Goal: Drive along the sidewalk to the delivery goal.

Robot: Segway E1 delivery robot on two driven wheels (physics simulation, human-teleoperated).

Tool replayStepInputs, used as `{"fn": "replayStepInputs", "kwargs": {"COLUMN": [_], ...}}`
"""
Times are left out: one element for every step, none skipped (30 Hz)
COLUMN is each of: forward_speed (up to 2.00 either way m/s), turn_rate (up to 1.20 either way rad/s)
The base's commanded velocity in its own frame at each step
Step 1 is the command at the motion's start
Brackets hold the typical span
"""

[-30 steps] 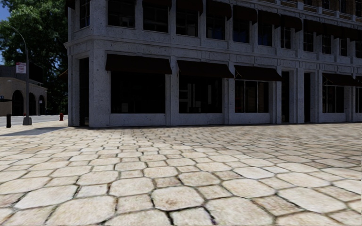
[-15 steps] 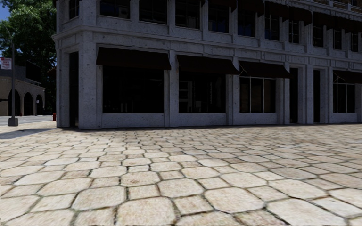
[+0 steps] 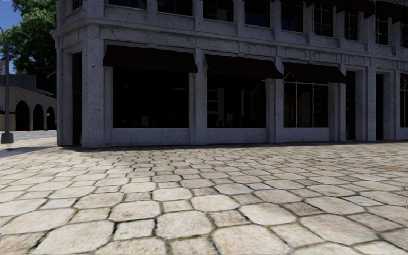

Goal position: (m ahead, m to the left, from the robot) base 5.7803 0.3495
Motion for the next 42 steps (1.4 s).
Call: {"fn": "replayStepInputs", "kwargs": {"forward_speed": [2.0, 2.0, 2.0, 2.0, 2.0, 2.0, 2.0, 2.0, 2.0, 2.0, 2.0, 2.0, 2.0, 2.0, 2.0, 2.0, 2.0, 2.0, 2.0, 2.0, 2.0, 2.0, 2.0, 2.0, 2.0, 2.0, 2.0, 2.0, 2.0, 2.0, 2.0, 2.0, 2.0, 2.0, 2.0, 2.0, 2.0, 2.0, 2.0, 2.0, 2.0, 2.0], "turn_rate": [0.26, 0.27, 0.27, 0.27, 0.28, 0.28, 0.26, 0.26, 0.19, 0.14, 0.11, 0.11, 0.08, 0.07, 0.01, 0.01, 0.0, 0.0, 0.0, 0.0, 0.0, 0.0, 0.0, 0.0, 0.02, 0.16, 0.16, 0.22, 0.28, 0.34, 0.34, 0.38, 0.39, 0.39, 0.39, 0.39, 0.39, 0.39, 0.39, 0.38, 0.37, 0.36]}}
